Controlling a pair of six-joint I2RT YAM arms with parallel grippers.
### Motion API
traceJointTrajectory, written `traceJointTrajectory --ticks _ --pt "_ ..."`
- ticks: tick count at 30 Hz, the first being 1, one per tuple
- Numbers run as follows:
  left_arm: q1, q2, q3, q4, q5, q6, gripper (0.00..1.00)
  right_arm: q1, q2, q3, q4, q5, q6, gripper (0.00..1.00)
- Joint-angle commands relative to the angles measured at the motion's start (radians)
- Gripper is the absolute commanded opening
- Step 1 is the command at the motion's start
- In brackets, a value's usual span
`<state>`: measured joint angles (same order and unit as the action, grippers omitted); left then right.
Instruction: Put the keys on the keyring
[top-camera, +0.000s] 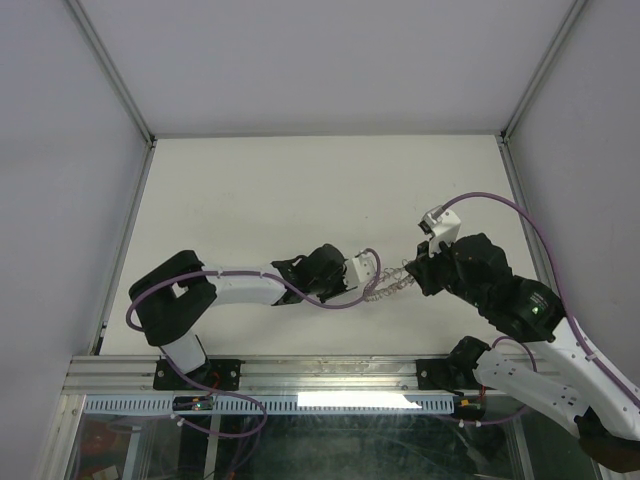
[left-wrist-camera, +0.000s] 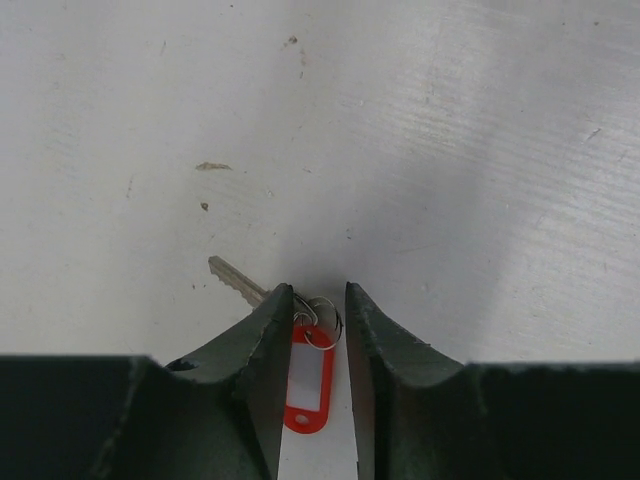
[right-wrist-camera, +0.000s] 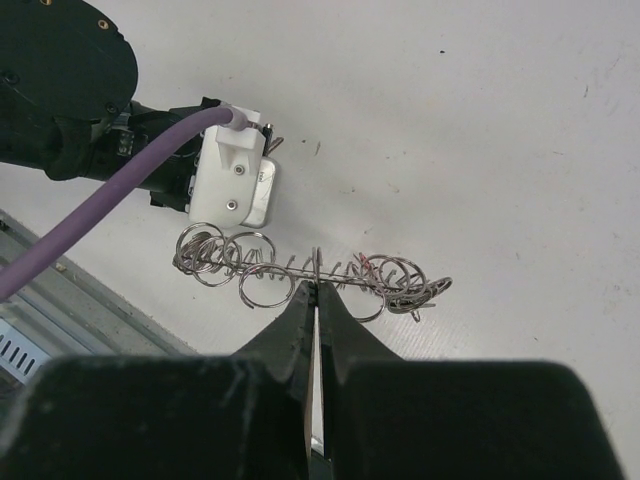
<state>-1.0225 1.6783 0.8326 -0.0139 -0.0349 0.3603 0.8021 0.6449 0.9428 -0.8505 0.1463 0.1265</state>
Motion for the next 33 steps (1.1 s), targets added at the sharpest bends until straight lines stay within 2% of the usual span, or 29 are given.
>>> traceJointTrajectory --ticks 1,3,9,17,26,33 --pt "-0.011 0.019 0.019 -0.014 -0.028 0.023 0.22 0.002 -0.002 0.021 0.087 -0.013 0.009 0.0" --pt "-0.011 0.016 0.016 -0.024 -0.032 0.021 0.14 0.002 0.0 0.02 0.09 -0.015 0.01 0.0" --pt "-0.017 -0.026 0.008 -0.027 -0.042 0.004 0.0 0.002 -0.002 0.017 0.093 -0.02 0.013 0.0" --pt "-0.017 -0.129 0.009 -0.02 -0.028 -0.02 0.0 0.002 -0.005 0.011 0.097 -0.027 0.025 0.0" --pt "-0.008 -0.247 -0.054 0.023 0.06 -0.113 0.0 0.001 -0.006 0.003 0.103 -0.03 0.03 0.0" --pt "0.088 -0.387 -0.148 0.127 0.312 -0.233 0.0 0.002 -0.011 -0.013 0.113 -0.056 0.009 0.0"
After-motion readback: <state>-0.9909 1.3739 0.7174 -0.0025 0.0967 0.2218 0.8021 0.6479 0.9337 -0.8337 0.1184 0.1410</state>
